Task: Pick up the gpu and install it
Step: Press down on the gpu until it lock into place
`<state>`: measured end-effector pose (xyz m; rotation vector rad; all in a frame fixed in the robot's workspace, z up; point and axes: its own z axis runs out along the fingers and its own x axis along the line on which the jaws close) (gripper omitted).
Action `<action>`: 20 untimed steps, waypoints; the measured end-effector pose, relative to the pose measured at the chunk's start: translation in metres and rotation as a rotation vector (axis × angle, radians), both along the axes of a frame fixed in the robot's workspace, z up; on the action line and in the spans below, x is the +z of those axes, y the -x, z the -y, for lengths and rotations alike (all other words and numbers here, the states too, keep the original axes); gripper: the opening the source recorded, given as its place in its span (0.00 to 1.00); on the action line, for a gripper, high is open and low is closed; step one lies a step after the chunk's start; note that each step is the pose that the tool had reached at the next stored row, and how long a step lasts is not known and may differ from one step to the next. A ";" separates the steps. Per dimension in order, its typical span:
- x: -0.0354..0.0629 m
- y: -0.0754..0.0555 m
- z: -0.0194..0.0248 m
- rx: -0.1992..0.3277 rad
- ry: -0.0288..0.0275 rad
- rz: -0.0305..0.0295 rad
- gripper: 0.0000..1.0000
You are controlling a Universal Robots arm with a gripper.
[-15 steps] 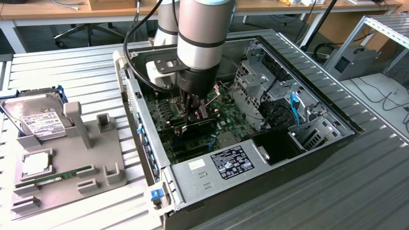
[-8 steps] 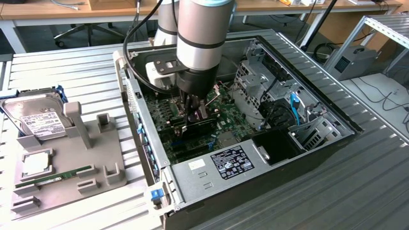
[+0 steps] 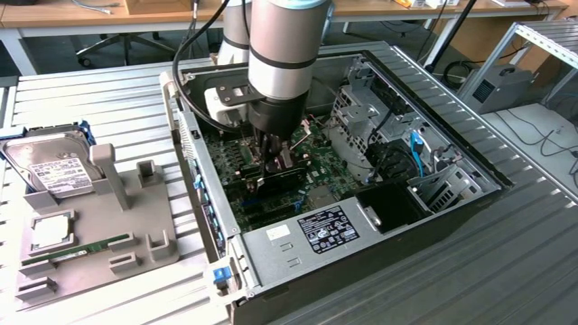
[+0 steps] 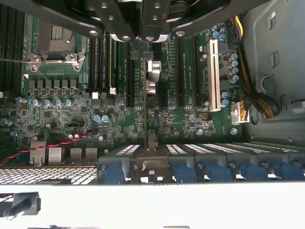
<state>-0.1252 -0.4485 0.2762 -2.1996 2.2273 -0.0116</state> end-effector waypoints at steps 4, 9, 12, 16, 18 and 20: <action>-0.0002 0.001 0.0004 0.000 0.0000 0.0000 0.11; -0.0004 0.001 0.0006 0.000 0.0001 0.0000 0.11; -0.0005 0.001 0.0005 0.000 0.0001 0.0000 0.11; -0.0009 0.002 0.0005 0.000 0.0000 0.0000 0.11; -0.0011 0.003 0.0006 0.000 0.0001 0.0001 0.11; -0.0012 0.003 0.0005 0.000 0.0001 0.0000 0.11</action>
